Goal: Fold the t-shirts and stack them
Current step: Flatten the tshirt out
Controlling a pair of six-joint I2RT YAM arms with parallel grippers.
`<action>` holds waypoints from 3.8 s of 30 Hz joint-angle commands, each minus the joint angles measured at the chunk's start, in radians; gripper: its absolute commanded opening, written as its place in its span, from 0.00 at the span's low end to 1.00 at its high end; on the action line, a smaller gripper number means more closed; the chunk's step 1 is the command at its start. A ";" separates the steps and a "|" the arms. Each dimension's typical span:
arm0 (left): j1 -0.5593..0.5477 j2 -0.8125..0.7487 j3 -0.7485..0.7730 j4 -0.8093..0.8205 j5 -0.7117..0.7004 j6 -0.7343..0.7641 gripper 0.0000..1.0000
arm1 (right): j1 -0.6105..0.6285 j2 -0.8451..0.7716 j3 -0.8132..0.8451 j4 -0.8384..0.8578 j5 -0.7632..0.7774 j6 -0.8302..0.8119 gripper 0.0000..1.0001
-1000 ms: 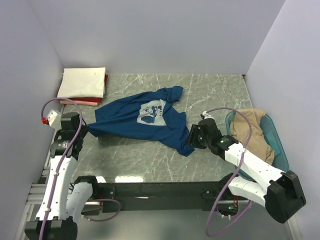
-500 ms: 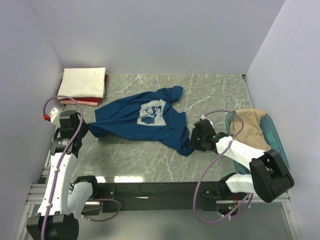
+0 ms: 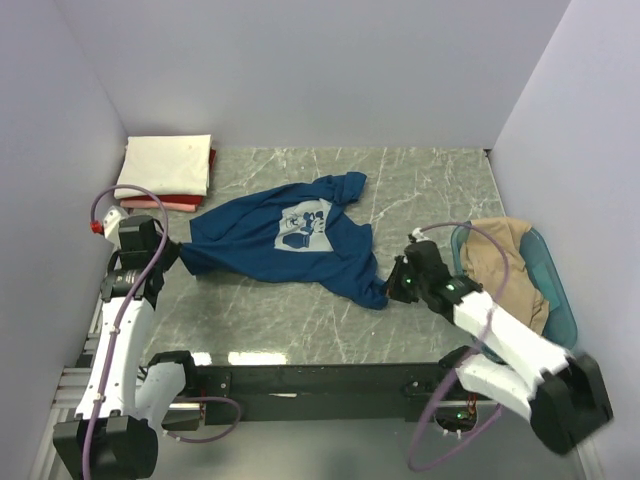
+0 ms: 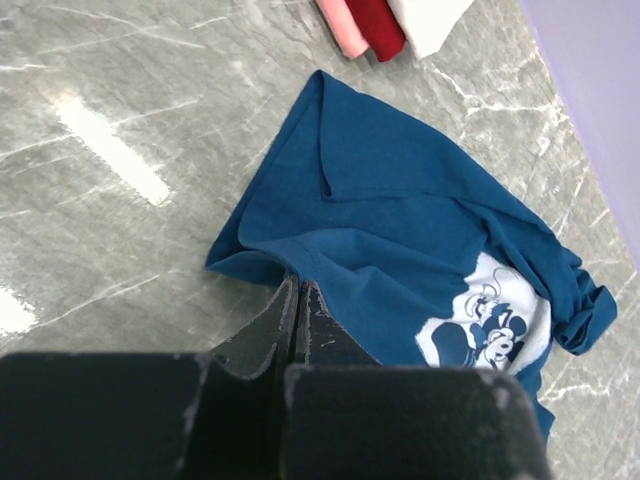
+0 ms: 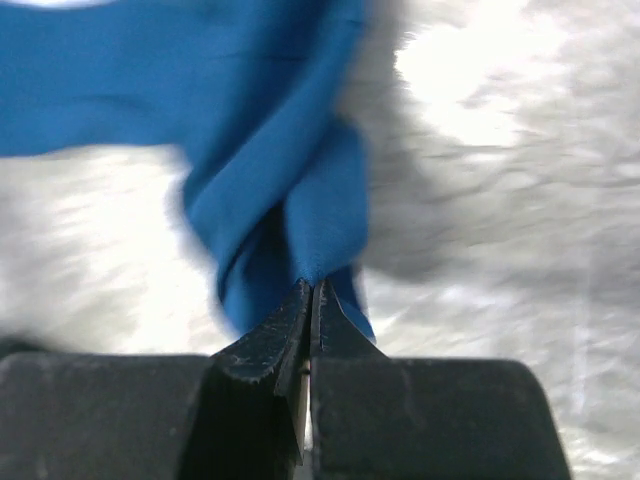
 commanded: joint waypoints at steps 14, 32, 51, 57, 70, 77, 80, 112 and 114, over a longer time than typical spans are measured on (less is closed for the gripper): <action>0.039 0.088 0.080 0.088 0.067 0.033 0.01 | 0.013 -0.424 0.031 -0.167 -0.250 0.159 0.45; 0.064 0.077 0.078 0.062 0.066 0.062 0.01 | -0.042 0.087 -0.037 0.226 -0.059 0.175 0.44; 0.091 0.066 0.083 0.041 0.067 0.076 0.01 | -0.083 0.299 -0.020 0.371 -0.087 0.213 0.00; 0.096 0.051 0.104 0.024 0.063 0.087 0.01 | -0.134 0.106 0.014 0.212 -0.029 0.166 0.00; 0.100 -0.059 0.268 -0.033 0.152 0.121 0.01 | -0.214 -0.361 0.378 -0.211 0.145 0.058 0.00; 0.100 -0.115 0.535 -0.091 0.300 0.122 0.01 | -0.216 -0.399 0.725 -0.371 0.199 0.021 0.00; 0.100 -0.125 0.650 -0.126 0.340 0.099 0.01 | -0.214 -0.399 0.868 -0.425 0.189 0.017 0.00; 0.110 0.947 1.452 0.315 0.581 -0.099 0.01 | -0.389 0.543 1.815 -0.120 0.033 0.009 0.00; 0.113 0.942 1.434 0.324 0.584 -0.100 0.01 | -0.389 0.465 1.647 -0.088 0.031 0.017 0.00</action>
